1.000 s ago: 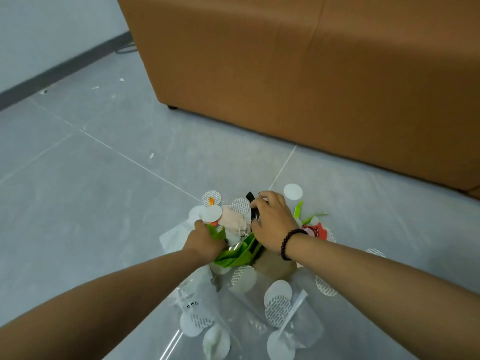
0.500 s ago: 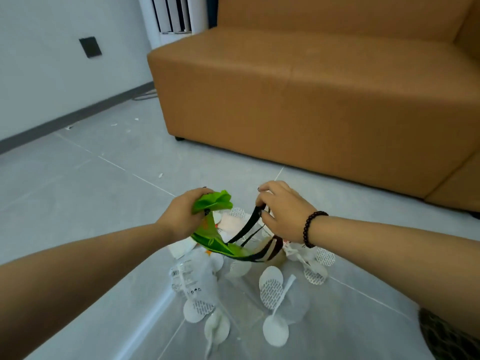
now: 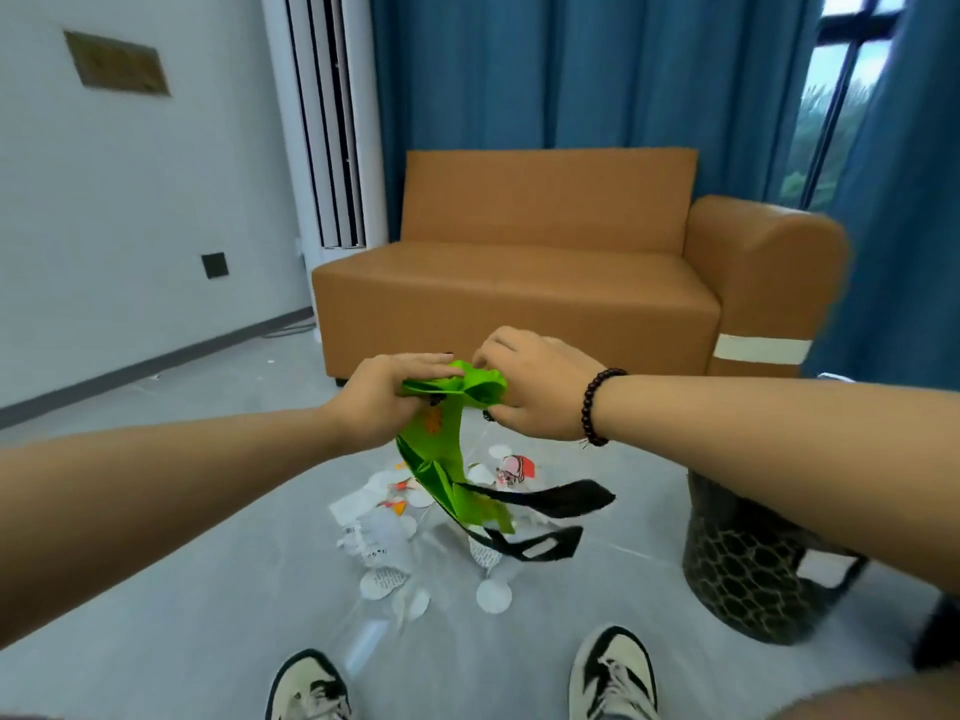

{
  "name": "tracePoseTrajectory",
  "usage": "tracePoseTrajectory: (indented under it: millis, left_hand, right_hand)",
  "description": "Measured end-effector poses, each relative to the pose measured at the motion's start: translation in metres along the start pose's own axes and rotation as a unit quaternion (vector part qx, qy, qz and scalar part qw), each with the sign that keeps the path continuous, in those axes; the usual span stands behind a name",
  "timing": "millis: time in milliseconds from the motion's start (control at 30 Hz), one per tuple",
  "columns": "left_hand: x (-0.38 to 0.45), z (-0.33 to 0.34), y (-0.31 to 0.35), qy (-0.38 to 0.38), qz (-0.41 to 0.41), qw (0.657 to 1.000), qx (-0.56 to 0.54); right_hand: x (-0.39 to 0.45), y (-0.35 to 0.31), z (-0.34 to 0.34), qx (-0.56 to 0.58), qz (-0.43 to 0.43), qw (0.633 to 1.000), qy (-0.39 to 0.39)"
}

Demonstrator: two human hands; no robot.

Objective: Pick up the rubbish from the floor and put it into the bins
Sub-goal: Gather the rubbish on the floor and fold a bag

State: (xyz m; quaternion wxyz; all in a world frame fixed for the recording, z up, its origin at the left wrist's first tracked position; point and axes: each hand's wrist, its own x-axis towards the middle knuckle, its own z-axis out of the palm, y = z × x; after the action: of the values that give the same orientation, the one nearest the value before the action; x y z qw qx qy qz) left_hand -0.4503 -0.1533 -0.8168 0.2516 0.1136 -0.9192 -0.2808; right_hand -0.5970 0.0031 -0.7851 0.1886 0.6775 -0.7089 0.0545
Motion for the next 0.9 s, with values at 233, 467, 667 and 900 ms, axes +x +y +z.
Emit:
tracePoseTrajectory:
  millis: [233,467,667,900]
  left_hand:
    - [-0.016,-0.017,0.080,0.075,0.066,0.992,-0.082]
    - [-0.012,-0.013,0.083,0.067,0.039,0.968,-0.240]
    - [-0.003,0.004,0.070,0.049,-0.033,0.924,-0.379]
    - [0.006,0.015,0.027,-0.020,-0.063,0.905,-0.421]
  right_hand:
    - [-0.048,-0.005,-0.057,0.021,0.020,0.998,0.055]
    - [-0.070,0.032,-0.042,0.106,0.007,0.972,0.210]
    - [-0.065,0.051,-0.019,0.246,-0.018,0.939,0.239]
    - [-0.043,0.058,0.018,0.290,-0.069,0.912,0.281]
